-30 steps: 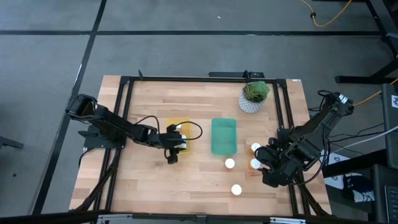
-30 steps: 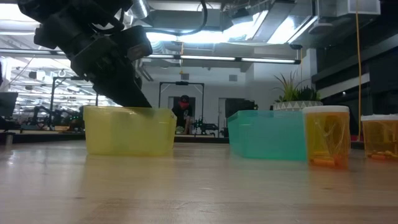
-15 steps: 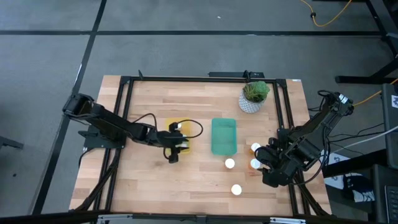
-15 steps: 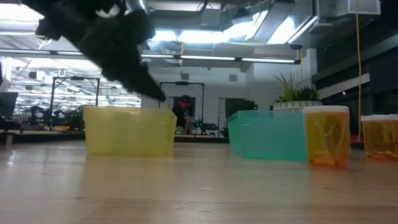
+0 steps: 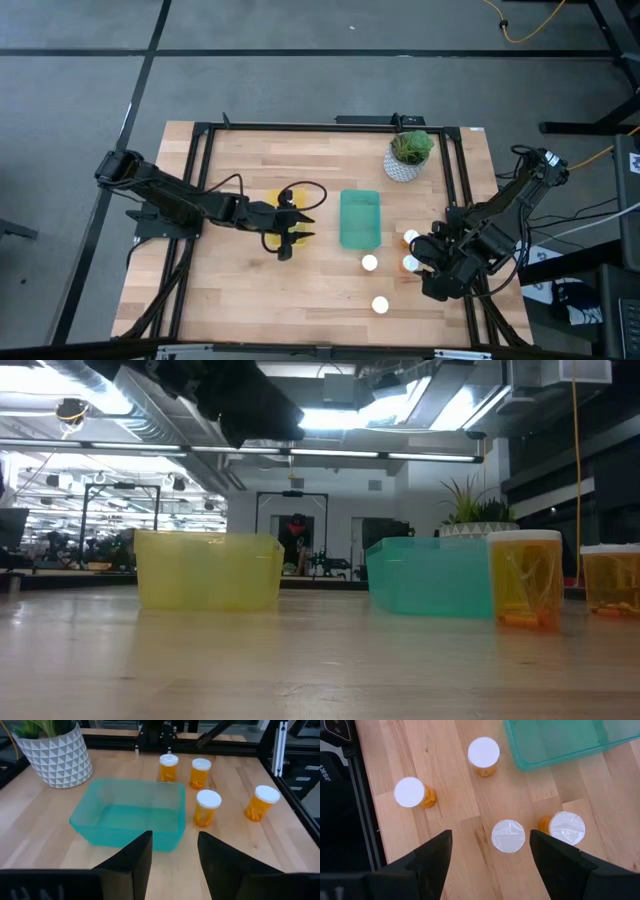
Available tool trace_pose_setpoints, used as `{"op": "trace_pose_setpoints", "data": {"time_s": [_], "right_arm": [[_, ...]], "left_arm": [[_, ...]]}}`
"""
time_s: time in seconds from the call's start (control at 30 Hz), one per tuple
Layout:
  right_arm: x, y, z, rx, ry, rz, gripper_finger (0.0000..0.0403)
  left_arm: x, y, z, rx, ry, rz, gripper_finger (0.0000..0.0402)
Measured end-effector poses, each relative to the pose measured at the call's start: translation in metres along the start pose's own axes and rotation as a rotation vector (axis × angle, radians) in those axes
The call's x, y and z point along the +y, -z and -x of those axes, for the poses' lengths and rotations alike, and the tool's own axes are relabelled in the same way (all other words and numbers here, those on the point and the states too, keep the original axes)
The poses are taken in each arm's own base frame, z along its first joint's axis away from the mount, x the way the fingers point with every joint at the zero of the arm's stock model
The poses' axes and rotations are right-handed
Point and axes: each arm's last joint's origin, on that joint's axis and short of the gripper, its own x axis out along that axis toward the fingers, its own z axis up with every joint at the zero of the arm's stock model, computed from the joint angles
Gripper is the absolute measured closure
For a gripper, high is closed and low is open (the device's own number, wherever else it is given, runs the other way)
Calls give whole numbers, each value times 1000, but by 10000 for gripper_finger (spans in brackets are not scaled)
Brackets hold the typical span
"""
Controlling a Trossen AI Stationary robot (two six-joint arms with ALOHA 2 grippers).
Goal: Pick and place medicine bottles into bin by pill shape (circle, oval)
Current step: Put the large orange pill bottle into the green bin
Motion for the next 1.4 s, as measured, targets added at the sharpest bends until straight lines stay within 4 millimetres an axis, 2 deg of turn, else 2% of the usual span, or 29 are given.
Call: {"op": "trace_pose_setpoints", "data": {"time_s": [0.23, 0.37, 0.5, 0.63, 0.77, 0.9, 1.03, 1.23, 1.4], "right_arm": [[0, 0, 0, 0, 0, 3, 134], [0, 0, 0, 0, 1, 3, 134], [0, 0, 0, 0, 1, 4, 134], [0, 0, 0, 0, 1, 7, 134], [0, 0, 0, -6, 3, 6, 134], [0, 0, 0, -7, 4, 4, 134], [0, 0, 0, -7, 3, 4, 134], [0, 0, 0, -10, 4, 4, 134], [0, 0, 0, -10, 4, 4, 134]], "left_arm": [[0, -1, 0, -6, 1, 44, 252], [0, -15, 11, -9, 2, 5, 252], [3, -31, 40, 4, 10, -60, 252], [8, -34, 77, 37, 19, -129, 252], [24, -17, 98, 26, 2, -124, 252], [43, 16, 114, -13, -35, -30, 252], [55, 42, 124, -149, -24, 39, 252], [67, 88, 124, -231, -35, 65, 252], [70, 114, 121, -277, -36, 85, 252]]}}
